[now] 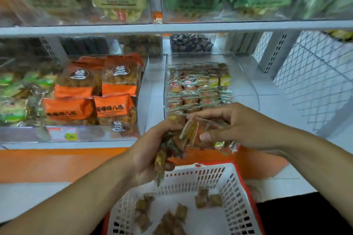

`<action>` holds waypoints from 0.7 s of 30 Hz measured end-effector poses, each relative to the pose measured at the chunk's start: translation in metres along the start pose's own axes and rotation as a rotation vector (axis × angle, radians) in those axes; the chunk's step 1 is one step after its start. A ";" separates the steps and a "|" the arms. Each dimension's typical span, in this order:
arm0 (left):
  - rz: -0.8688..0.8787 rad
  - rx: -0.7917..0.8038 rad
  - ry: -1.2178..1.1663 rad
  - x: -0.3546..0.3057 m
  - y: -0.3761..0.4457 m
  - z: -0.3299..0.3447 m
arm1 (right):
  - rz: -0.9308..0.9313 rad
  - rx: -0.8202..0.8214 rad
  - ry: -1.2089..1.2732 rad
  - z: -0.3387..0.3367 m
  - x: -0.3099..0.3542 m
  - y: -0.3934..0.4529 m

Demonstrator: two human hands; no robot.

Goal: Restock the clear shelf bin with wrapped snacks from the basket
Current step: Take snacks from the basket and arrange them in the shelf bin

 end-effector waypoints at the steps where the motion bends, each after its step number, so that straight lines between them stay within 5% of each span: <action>1: 0.038 -0.070 0.017 -0.006 0.008 0.002 | -0.021 -0.040 0.019 -0.012 0.002 0.000; 5: 0.014 -0.117 -0.196 -0.005 0.012 0.010 | -0.025 -0.344 0.130 -0.068 -0.007 0.001; 9: 0.016 -0.154 -0.211 -0.020 0.027 0.017 | 0.098 -0.186 0.449 -0.062 -0.018 0.015; 13: 0.035 -0.092 -0.216 -0.030 0.033 0.023 | 0.152 0.010 0.506 -0.041 -0.017 0.020; 21: 0.107 -0.042 -0.202 -0.046 0.040 0.023 | 0.180 -0.034 0.114 -0.049 -0.011 0.024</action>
Point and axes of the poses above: each hand's wrist, its own y-axis towards the middle knuckle, its own z-axis out of the palm, x = y × z, the point moved 7 cm from there along y, towards the middle knuckle, and after that the axes turned 2 degrees about -y, right-handed, at the moved point
